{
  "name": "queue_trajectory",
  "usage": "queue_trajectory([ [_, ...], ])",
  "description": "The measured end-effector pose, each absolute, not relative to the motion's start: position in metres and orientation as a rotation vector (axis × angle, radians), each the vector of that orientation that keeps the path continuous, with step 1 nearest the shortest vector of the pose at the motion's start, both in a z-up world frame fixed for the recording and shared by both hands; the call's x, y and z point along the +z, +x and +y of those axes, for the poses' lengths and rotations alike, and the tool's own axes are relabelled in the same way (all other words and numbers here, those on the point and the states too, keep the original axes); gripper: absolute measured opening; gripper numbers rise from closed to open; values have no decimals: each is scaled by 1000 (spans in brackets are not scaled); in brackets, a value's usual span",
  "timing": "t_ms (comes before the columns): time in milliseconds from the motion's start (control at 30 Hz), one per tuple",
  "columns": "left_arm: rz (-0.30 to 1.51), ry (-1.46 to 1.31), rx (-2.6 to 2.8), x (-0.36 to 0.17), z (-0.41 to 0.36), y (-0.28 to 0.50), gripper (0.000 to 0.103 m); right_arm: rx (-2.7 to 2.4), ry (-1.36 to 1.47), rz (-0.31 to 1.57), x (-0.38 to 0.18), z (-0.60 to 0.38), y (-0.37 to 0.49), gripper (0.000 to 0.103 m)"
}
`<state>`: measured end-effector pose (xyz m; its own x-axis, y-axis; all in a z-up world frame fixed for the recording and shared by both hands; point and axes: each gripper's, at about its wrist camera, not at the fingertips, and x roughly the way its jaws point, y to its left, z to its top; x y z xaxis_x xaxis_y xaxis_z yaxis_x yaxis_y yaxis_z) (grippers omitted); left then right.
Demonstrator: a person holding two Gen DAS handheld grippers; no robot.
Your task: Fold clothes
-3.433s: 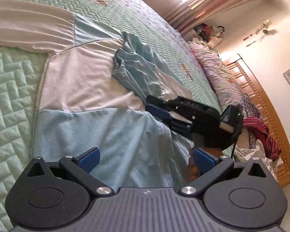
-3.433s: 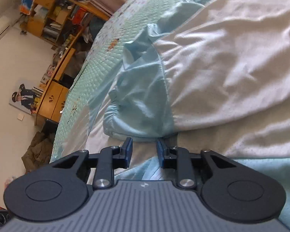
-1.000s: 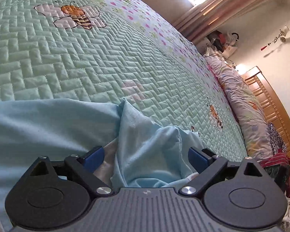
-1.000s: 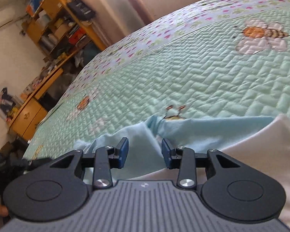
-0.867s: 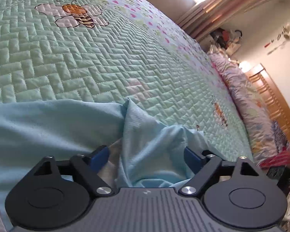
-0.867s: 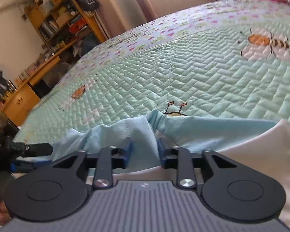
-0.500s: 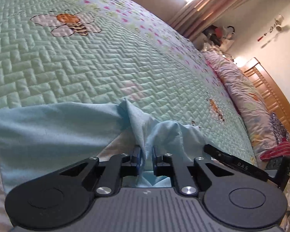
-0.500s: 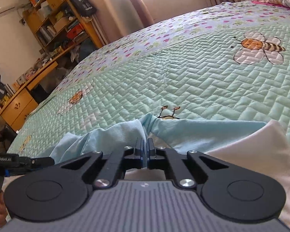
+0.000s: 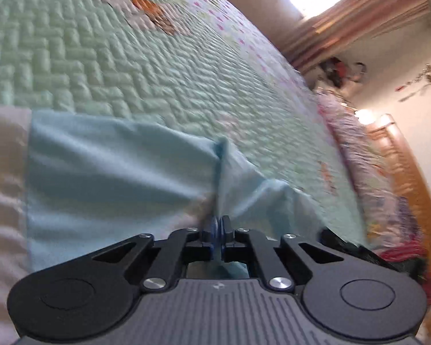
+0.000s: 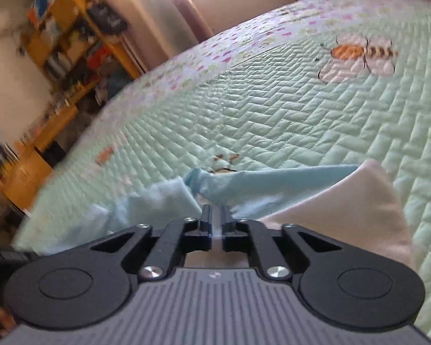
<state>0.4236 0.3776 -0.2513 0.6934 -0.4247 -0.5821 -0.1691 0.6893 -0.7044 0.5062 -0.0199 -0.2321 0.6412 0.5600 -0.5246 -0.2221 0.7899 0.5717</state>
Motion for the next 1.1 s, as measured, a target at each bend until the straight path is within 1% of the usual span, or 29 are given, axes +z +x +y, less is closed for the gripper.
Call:
queue_trajectory([
  [33, 811, -813, -168, -250, 376, 424, 21, 477, 526, 748, -232, -22, 507, 35],
  [67, 808, -808, -174, -249, 375, 424, 25, 483, 540, 740, -232, -22, 507, 49],
  [100, 807, -803, -178, -248, 373, 425, 32, 492, 532, 732, -231, -20, 508, 51],
  [133, 811, -797, -176, -247, 371, 427, 35, 503, 515, 732, -230, -16, 509, 51],
  [200, 820, -782, -172, -246, 367, 431, 35, 541, 456, 751, -230, -3, 513, 51],
  [233, 826, -760, -172, -245, 364, 434, 34, 565, 423, 761, -231, 5, 514, 49],
  [267, 833, -735, -172, -244, 360, 436, 32, 582, 374, 768, -231, 14, 513, 42],
  [300, 846, -702, -169, -243, 355, 439, 17, 589, 313, 770, -230, 23, 512, 35],
  [333, 859, -669, -165, -241, 352, 441, 1, 588, 247, 768, -229, 32, 510, 18],
  [367, 867, -636, -160, -239, 349, 441, 1, 576, 186, 763, -226, 40, 506, 6],
  [433, 855, -601, -150, -234, 345, 438, 1, 556, 111, 748, -221, 47, 501, 2],
  [567, 836, -627, -118, -229, 357, 424, 1, 514, 95, 734, -213, 35, 496, 1],
  [667, 848, -636, -108, -236, 360, 422, 1, 502, 131, 766, -215, 22, 503, 1],
  [800, 876, -662, -134, -243, 365, 429, 3, 499, 264, 809, -229, 8, 509, 1],
  [867, 878, -677, -145, -244, 368, 430, 7, 506, 319, 820, -233, 1, 509, 1],
  [900, 873, -691, -147, -243, 370, 429, 12, 506, 344, 822, -233, -3, 509, 2],
  [933, 858, -701, -150, -241, 373, 428, 24, 500, 373, 819, -233, -8, 508, 5],
  [967, 841, -711, -150, -239, 375, 426, 32, 493, 402, 810, -232, -12, 507, 10],
  [1000, 814, -717, -132, -235, 378, 421, 46, 485, 430, 794, -229, -15, 505, 14],
  [1033, 785, -711, -95, -229, 381, 417, 57, 474, 453, 771, -225, -18, 502, 22],
  [1100, 726, -683, -22, -215, 382, 410, 70, 461, 481, 724, -217, -21, 497, 23],
])
